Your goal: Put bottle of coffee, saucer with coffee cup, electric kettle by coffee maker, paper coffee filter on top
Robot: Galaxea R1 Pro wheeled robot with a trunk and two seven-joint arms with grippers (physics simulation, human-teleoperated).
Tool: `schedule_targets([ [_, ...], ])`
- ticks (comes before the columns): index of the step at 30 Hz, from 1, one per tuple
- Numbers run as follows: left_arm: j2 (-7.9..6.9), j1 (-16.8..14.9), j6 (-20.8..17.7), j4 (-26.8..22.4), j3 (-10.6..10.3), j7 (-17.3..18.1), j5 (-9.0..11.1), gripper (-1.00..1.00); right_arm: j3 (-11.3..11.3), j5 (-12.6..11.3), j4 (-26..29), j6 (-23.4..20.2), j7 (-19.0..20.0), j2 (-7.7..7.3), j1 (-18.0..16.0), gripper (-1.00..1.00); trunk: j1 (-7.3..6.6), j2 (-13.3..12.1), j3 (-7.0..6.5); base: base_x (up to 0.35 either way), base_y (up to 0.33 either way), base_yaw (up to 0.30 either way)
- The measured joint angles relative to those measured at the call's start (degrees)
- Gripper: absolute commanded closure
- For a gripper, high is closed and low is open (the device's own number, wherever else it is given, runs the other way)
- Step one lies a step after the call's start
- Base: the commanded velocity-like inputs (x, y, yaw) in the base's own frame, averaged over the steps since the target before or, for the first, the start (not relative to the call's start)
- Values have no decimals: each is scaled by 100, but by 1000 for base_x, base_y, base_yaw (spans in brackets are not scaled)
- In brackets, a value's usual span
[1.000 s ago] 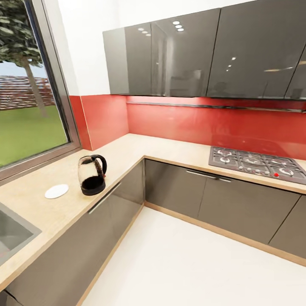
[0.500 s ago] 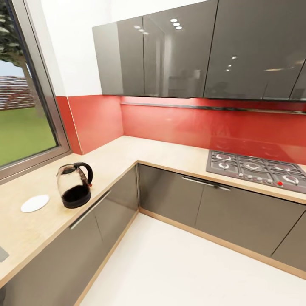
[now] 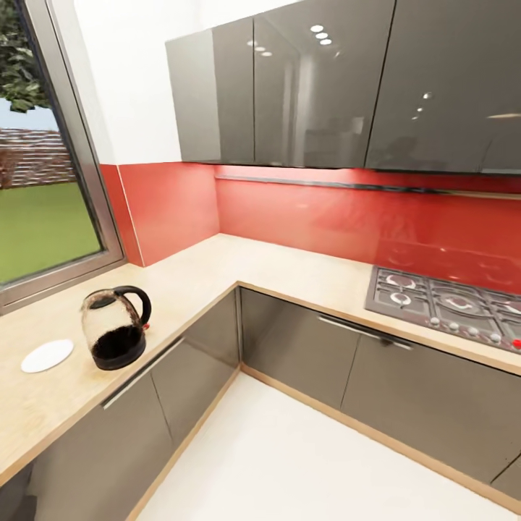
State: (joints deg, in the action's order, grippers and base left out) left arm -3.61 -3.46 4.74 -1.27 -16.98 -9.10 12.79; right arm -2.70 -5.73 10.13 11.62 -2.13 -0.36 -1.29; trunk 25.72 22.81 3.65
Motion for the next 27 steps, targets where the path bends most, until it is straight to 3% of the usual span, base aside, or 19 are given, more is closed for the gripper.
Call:
schedule_targets([
  [9,-8,0,1,0,17,0,12,-100,0,0,0,0,0,0,0,-100,1,-1,0,225,-222,277],
  [20,8,0,25,0,34,-8,21,-100,0,0,0,-3,0,2,0,-100,3,-1,0,18,-268,277],
  [27,9,0,322,0,42,-8,23,-100,0,0,0,-3,0,8,0,-100,3,-1,0,0,-272,277],
])
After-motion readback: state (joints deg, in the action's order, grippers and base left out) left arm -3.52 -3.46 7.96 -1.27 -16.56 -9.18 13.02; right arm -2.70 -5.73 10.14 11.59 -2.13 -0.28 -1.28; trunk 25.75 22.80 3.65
